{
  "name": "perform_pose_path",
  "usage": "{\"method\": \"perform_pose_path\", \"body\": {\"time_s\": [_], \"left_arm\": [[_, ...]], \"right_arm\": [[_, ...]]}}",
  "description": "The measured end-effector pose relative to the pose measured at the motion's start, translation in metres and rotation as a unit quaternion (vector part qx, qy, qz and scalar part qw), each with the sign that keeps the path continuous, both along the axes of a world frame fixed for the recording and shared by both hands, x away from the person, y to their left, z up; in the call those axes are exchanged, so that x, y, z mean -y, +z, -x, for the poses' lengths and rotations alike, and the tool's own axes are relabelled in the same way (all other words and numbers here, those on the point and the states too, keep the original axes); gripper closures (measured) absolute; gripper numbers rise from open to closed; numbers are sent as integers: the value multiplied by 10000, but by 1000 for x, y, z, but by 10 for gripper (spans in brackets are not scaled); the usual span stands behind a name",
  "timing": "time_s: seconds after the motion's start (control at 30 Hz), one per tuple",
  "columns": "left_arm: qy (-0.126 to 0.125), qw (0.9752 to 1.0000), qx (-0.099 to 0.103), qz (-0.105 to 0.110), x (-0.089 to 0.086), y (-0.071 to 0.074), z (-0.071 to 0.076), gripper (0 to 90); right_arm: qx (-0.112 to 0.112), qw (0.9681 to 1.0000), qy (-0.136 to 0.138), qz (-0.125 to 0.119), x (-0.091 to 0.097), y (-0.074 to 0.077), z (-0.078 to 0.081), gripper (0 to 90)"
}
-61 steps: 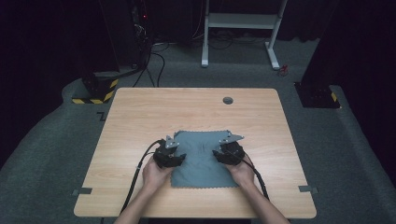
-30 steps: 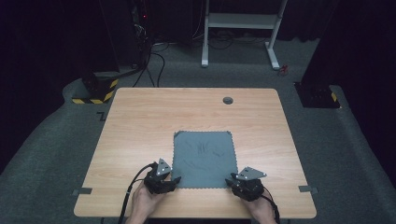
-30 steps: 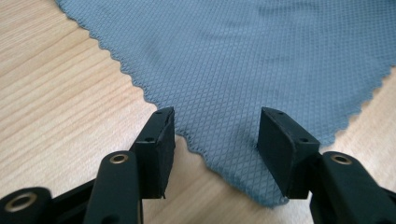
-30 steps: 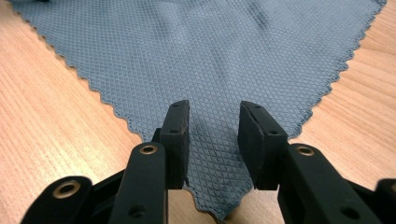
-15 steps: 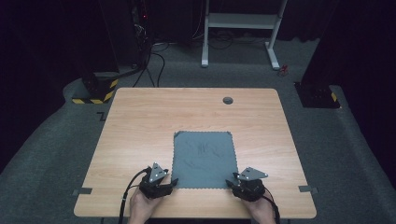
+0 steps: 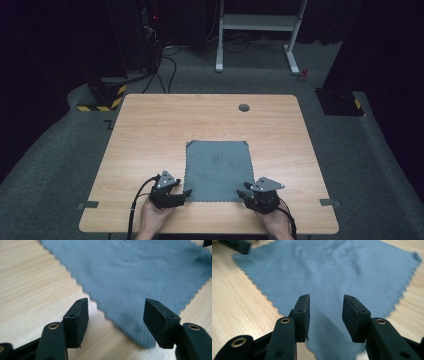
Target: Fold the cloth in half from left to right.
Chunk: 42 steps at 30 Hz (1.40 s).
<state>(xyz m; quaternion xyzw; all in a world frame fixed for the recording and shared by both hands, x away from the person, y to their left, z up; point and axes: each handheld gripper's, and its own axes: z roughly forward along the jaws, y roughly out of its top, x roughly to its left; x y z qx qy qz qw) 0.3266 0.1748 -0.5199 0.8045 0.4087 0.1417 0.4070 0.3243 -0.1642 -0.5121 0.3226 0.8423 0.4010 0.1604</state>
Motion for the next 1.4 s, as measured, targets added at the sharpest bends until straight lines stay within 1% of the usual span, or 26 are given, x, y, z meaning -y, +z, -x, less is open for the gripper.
{"method": "perform_pose_path", "body": {"time_s": [0.07,0.13,0.23,0.33,0.4,0.5,0.57,0.6,0.67,0.7,0.73,0.77,0.8,0.83,0.9,0.97,1.0,1.03,1.1,1.13,1.2,1.27,1.3,1.33,1.37,1.4], "left_arm": [[-6,10000,82,-9,2,6,-6,382],[23,10000,80,26,3,11,-14,377],[144,9998,-21,98,1,15,-27,367],[268,9992,-91,267,-2,18,-34,354],[289,9994,-74,186,-3,21,-38,350],[337,9992,-96,176,-6,23,-45,347],[410,9992,-36,4,-7,25,-50,359],[462,9989,-21,-37,-7,25,-52,359],[512,9986,20,102,-9,24,-56,363],[525,9984,-24,220,-10,24,-59,367],[533,9982,-41,260,-12,23,-62,367],[526,9983,12,247,-13,22,-64,365],[560,9981,124,217,-13,22,-65,362],[515,9983,248,123,-13,21,-67,368],[468,9984,311,-48,-12,22,-71,372],[580,9979,238,-140,-11,26,-76,341],[617,9980,163,-49,-12,29,-81,352],[664,9977,146,22,-13,30,-84,375],[742,9970,6,206,-15,31,-93,376],[786,9966,-56,244,-15,31,-98,371],[852,9964,-1,23,-14,27,-107,369],[923,9956,-32,-132,-12,23,-115,369],[978,9951,-13,-112,-12,22,-118,377],[1023,9947,-84,-89,-12,20,-122,386],[1047,9943,-132,-129,-11,19,-127,385],[1081,9940,-132,-121,-10,19,-130,391]], "right_arm": [[41,9999,124,23,-9,2,0,580],[51,9998,212,18,-15,2,0,580],[-1,9995,319,-50,-24,2,-1,583],[-45,9992,406,-43,-33,2,-3,601],[-15,9989,469,-27,-39,3,-3,611],[-6,9987,512,-41,-46,4,-6,630],[34,9987,504,-40,-50,5,-7,659],[20,9986,520,-54,-51,6,-8,672],[-71,9983,553,-156,-53,8,-8,689],[-81,9983,554,-179,-54,8,-8,692],[-123,9982,542,-215,-54,8,-9,692],[-150,9982,541,-226,-55,8,-9,692],[-166,9982,534,-224,-56,7,-10,691],[-156,9981,551,-207,-57,7,-10,691],[-114,9982,579,-111,-61,6,-10,692],[-95,9981,612,-26,-65,6,-11,696],[-86,9979,638,-11,-66,6,-11,697],[-83,9979,642,-43,-68,6,-11,699],[-117,9976,675,-100,-71,5,-11,700],[-144,9974,703,-118,-74,4,-11,701],[-153,9971,740,-65,-80,3,-9,701],[-161,9968,785,-37,-85,1,-9,703],[-189,9967,794,-46,-87,1,-10,705],[-204,9964,814,-85,-89,1,-10,707],[-226,9962,832,-119,-91,1,-10,710],[-189,9957,901,-121,-94,2,-9,713]]}}
